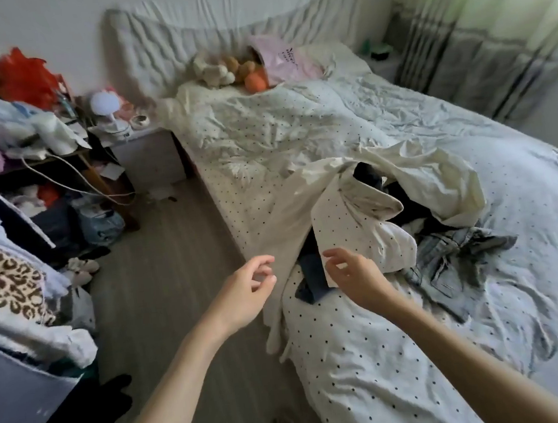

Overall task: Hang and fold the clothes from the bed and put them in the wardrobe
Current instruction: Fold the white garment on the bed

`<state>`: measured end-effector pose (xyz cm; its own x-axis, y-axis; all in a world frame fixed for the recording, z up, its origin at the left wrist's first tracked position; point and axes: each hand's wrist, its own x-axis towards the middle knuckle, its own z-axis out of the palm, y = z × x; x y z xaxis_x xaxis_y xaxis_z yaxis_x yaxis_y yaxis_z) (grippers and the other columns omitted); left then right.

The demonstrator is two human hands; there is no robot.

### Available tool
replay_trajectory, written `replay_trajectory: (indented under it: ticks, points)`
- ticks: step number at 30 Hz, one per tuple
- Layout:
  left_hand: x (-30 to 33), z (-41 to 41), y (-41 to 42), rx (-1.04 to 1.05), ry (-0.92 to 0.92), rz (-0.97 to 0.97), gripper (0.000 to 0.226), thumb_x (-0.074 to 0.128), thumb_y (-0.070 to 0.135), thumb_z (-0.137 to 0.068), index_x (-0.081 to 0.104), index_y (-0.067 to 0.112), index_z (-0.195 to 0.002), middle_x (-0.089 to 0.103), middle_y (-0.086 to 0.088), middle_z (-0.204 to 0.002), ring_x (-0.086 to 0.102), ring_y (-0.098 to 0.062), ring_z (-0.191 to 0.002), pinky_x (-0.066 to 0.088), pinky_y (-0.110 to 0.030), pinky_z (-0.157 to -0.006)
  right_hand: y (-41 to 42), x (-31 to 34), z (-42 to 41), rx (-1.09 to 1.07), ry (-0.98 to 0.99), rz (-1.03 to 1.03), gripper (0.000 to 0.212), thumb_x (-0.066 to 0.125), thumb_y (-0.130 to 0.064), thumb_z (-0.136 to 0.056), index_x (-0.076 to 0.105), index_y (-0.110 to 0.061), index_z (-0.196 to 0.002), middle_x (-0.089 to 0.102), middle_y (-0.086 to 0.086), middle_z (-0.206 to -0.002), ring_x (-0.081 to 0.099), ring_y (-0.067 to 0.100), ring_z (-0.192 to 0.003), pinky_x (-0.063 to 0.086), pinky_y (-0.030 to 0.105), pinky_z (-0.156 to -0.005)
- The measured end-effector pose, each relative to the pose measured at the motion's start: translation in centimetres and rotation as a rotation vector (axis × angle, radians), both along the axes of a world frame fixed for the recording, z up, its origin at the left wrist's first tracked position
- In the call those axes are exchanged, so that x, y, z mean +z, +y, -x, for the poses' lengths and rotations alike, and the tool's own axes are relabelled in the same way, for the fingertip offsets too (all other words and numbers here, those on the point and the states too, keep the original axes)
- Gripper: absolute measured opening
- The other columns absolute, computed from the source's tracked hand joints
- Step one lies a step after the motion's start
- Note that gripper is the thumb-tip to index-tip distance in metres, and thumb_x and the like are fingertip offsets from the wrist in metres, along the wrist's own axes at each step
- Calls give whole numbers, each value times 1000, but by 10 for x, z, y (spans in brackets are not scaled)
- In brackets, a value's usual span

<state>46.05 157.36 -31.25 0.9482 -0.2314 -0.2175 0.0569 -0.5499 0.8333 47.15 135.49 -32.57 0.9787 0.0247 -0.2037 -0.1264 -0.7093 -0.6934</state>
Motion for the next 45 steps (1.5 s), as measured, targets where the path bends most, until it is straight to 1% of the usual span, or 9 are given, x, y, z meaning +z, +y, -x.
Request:
replay_trajectory:
  ticks: [8, 13, 20, 25, 31, 34, 37, 42, 45]
  points:
    - [8, -163, -8, -144, -75, -48, 31, 50, 27, -96, 48, 33, -126, 52, 17, -111, 56, 3, -92, 40, -9, -69, -7, 24, -139, -150, -128, -60, 33, 50, -26, -96, 54, -20, -128, 61, -5, -117, 56, 6, -91, 39, 20, -74]
    - [10, -255, -30, -295, -30, -93, 32, 50, 27, -96, 49, 27, -128, 53, 11, -115, 56, -6, -100, 45, -22, -88, -33, 38, -215, -276, -155, -61, 31, 50, -24, -96, 56, -18, -126, 63, -3, -117, 60, 11, -101, 43, 24, -83]
    - [-5, -374, -82, -484, 2, -68, 32, 49, 25, -96, 51, 23, -128, 55, 8, -116, 53, -2, -95, 39, -4, -70, -70, 33, -290, -422, -155, 55, 30, 51, -21, -96, 58, -12, -123, 65, 4, -115, 61, 16, -100, 49, 31, -87]
    - [-36, -465, -122, -702, 57, -111, 33, 48, 24, -97, 51, 18, -129, 56, 3, -121, 55, -8, -101, 43, -11, -78, -98, 6, -364, -516, -81, 380, 34, 47, -25, -97, 55, -12, -127, 59, 7, -125, 55, 25, -115, 43, 34, -92]
    - [-69, -574, -122, -838, 150, -139, 30, 51, 17, -95, 56, 14, -125, 60, -2, -120, 56, -13, -106, 43, -22, -94, -111, -39, -451, -628, 330, 770, 42, 46, -31, -96, 46, -8, -131, 51, 10, -131, 46, 27, -121, 36, 40, -95]
    - [-81, -614, -125, -866, 143, -158, 27, 49, 16, -96, 57, 15, -122, 60, -1, -117, 55, -13, -104, 44, -22, -88, -115, -57, -468, -698, 509, 809, 45, 45, -20, -93, 39, -9, -136, 54, 8, -129, 49, 26, -120, 27, 47, -103]
    - [-95, -635, -138, -897, 173, -179, 27, 46, 16, -96, 57, 15, -121, 59, 0, -115, 53, -11, -100, 42, -14, -74, -111, -67, -468, -725, 541, 842, 32, 43, -5, -86, 60, -13, -112, 64, 7, -112, 55, 25, -111, 22, 49, -108]
    - [-105, -630, -171, -1003, 219, -178, 27, 48, 19, -96, 60, 13, -120, 63, -1, -117, 55, -8, -96, 39, -16, -78, -99, -49, -437, -983, 302, 729, 22, 49, -10, -87, 69, -18, -94, 66, 0, -98, 59, 22, -97, 20, 38, -102]
    - [-106, -622, -195, -1070, 179, -197, 36, 48, 20, -96, 53, 9, -130, 58, -4, -130, 56, -15, -111, 41, -23, -94, -77, -34, -400, -1063, 177, 628, 20, 52, -17, -90, 71, -19, -93, 67, -1, -95, 60, 21, -95, 18, 36, -102]
